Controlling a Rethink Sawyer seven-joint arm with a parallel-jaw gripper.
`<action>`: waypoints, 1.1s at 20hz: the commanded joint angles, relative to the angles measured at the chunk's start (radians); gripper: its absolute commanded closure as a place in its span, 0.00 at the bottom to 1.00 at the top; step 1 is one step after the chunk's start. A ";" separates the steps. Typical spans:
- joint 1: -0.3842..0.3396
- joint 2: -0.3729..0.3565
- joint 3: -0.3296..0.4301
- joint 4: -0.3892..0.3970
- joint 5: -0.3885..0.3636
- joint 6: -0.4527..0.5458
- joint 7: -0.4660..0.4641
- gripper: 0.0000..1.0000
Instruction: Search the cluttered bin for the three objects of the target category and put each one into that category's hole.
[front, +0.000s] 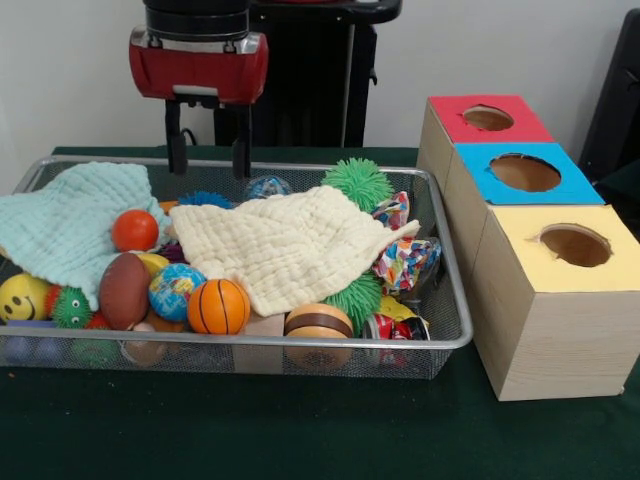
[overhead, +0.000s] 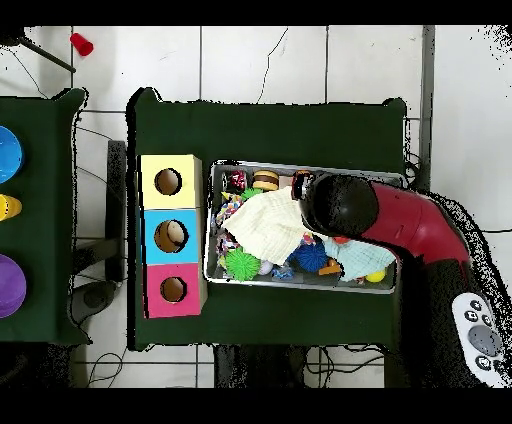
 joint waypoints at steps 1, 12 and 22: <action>-0.030 0.002 0.055 -0.035 -0.045 0.228 -0.115 0.00; -0.061 0.058 0.083 -0.128 -0.031 0.239 -0.099 0.00; -0.056 0.134 0.093 -0.205 -0.031 0.127 -0.051 0.00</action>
